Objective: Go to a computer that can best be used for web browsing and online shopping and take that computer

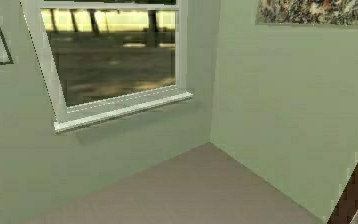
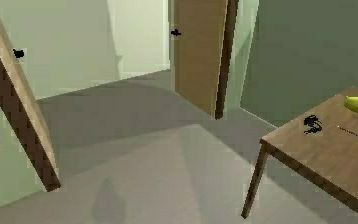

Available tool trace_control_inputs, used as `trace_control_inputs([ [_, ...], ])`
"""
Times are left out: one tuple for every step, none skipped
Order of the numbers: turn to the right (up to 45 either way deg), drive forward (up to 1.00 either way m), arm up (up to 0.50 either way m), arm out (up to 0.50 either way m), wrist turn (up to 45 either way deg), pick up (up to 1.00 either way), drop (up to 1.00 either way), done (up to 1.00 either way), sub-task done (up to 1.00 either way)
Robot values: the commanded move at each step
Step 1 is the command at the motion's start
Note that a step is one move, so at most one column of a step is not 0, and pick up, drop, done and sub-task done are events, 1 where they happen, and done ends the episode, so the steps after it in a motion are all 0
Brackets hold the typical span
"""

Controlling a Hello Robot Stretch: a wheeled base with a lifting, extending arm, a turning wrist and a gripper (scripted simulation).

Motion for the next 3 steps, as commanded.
trace_control_inputs([
  [27.0,0.00,0.00,0.00,0.0,0.00,0.00,0.00,0.00],
  [0.0,0.10,0.00,0.00,0.0,0.00,0.00,0.00,0.00],
  [-45.0,0.00,0.00,0.00,0.0,0.00,0.00,0.00,0.00],
])
